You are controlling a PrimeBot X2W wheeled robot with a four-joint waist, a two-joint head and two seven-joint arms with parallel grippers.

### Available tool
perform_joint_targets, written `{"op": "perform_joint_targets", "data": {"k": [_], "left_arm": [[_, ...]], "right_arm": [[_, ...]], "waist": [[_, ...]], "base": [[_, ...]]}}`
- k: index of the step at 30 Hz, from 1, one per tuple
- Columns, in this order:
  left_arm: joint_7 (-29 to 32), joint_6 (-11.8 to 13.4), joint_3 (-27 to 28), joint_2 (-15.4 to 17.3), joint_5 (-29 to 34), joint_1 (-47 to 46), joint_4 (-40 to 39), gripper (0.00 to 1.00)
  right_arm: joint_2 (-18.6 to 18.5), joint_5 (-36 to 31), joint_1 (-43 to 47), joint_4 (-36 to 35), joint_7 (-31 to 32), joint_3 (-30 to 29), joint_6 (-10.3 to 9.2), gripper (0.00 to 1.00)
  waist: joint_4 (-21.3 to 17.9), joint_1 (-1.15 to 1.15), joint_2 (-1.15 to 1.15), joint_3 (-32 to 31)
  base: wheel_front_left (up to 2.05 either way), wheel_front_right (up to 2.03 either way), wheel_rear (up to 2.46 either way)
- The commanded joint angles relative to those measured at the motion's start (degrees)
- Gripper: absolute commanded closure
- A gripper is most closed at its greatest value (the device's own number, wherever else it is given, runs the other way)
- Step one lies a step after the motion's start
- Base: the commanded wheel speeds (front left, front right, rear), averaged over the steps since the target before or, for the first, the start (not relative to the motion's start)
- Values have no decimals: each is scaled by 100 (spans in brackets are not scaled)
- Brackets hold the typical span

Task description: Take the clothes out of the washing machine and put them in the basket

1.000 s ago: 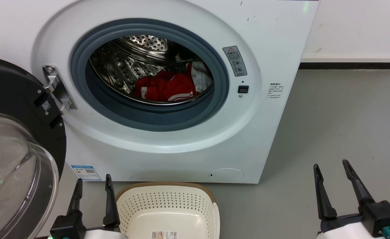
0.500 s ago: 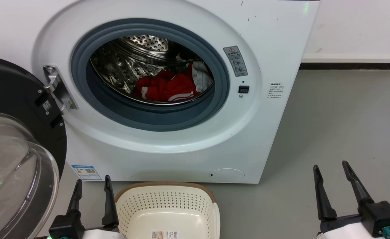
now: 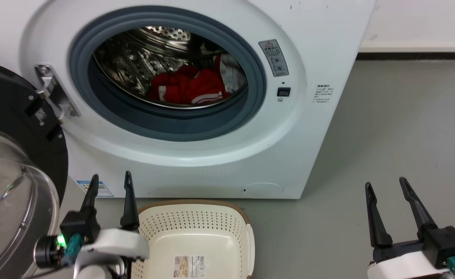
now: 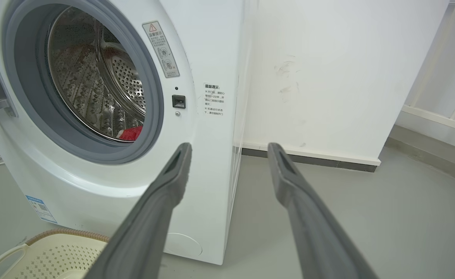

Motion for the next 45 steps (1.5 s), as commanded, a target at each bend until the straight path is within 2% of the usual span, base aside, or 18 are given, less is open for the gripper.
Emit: {"op": "perform_joint_targets", "data": {"k": [1,6,13,22,28,38,45], "left_arm": [[-14,-42,27,18,41,-165,69,0],[-14,-238,122,146,159,-1020,719,0],[-14,-374,115,391,301,-2450,1625,0],[-14,-549,-8,925,439,-4499,3106,0],[61,-560,-138,1223,525,-5803,4083,0],[532,-684,-592,1701,826,-7695,5118,0],[1365,-754,-865,1810,863,-8650,5741,0]], "right_arm": [[-9,13,-94,-21,-23,13,-4,0],[-8,-21,-310,-77,-22,21,-3,0],[-5,25,-686,-153,-22,5,-4,0],[-2,184,-1284,-309,-22,39,-4,0],[-1,376,-1607,-443,-21,64,-4,0],[0,555,-1915,-600,-21,190,-4,0],[0,683,-2056,-744,-21,266,-4,0]], "waist": [[-66,0,0,134],[-239,0,0,559],[-529,0,0,1238],[-952,0,0,2287],[-1171,0,0,2939],[-1368,0,0,3684],[-1500,0,0,4090]], "base": [[0,0,0],[0,0,0],[0,0,0],[0,0,0],[0,0,0],[0,0,0],[0,0,0]]}}
